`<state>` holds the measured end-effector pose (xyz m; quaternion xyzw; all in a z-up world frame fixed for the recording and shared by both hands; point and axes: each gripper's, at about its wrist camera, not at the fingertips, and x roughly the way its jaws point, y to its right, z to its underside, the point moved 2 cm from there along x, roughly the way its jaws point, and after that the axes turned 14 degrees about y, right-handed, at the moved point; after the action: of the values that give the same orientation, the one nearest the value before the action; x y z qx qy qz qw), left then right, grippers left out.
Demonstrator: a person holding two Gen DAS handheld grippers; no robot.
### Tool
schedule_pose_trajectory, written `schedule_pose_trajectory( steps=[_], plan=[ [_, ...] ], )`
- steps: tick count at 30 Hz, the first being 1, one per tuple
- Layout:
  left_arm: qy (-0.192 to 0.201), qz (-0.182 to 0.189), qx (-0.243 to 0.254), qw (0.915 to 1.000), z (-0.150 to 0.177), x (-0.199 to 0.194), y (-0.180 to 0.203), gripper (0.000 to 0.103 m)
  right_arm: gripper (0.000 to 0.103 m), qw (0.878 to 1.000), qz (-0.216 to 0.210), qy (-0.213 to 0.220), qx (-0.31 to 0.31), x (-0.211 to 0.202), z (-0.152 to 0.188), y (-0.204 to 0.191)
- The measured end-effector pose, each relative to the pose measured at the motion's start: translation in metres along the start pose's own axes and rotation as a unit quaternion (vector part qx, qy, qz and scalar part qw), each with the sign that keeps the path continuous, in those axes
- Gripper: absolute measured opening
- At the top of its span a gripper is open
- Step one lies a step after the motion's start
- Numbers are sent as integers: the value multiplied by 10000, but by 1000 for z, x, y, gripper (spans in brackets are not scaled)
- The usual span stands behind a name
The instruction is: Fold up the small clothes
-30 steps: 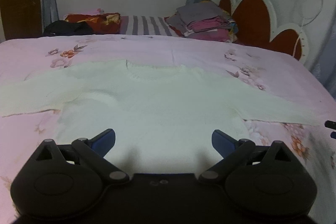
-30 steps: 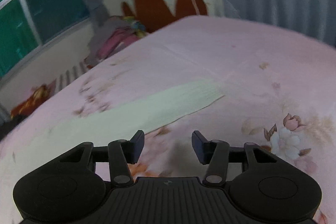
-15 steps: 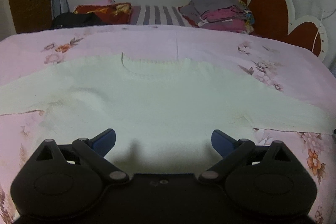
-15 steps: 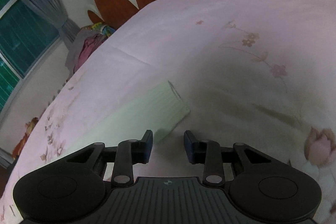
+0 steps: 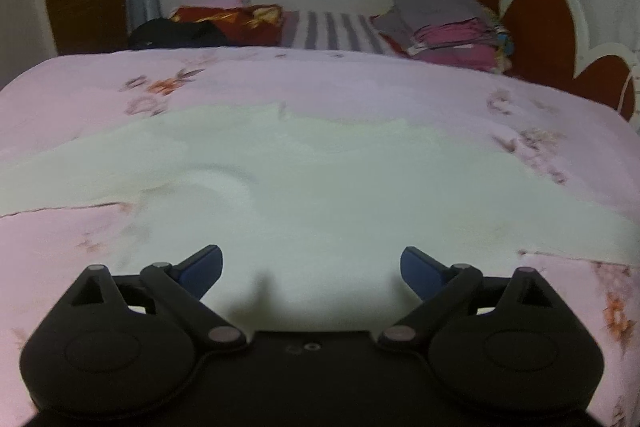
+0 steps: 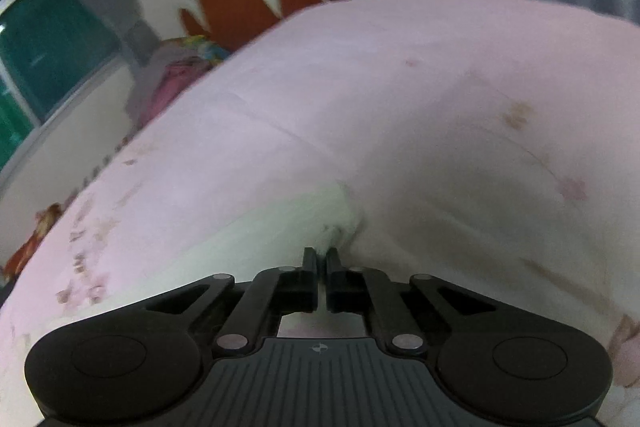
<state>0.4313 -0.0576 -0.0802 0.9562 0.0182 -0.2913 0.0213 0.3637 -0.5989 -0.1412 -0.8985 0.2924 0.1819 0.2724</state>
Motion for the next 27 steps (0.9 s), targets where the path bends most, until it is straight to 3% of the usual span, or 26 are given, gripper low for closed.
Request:
schedule_pose_trajectory(
  steps=[6, 10, 20, 27],
  plan=[
    [-16, -166, -62, 9998, 10, -7, -40, 96, 3, 9962, -822, -24, -300, -23, 10, -83],
    [0, -240, 5, 9997, 18, -8, -67, 97, 3, 9889, -1345, -171, -606, -41, 36, -148],
    [102, -168, -322, 9993, 31, -25, -162, 96, 3, 9624, -2029, -545, -1722, -83, 141, -296],
    [-5, -378, -668, 9970, 44, -28, -223, 95, 3, 9383, -2418, -701, -2373, -103, 215, -381]
  ],
)
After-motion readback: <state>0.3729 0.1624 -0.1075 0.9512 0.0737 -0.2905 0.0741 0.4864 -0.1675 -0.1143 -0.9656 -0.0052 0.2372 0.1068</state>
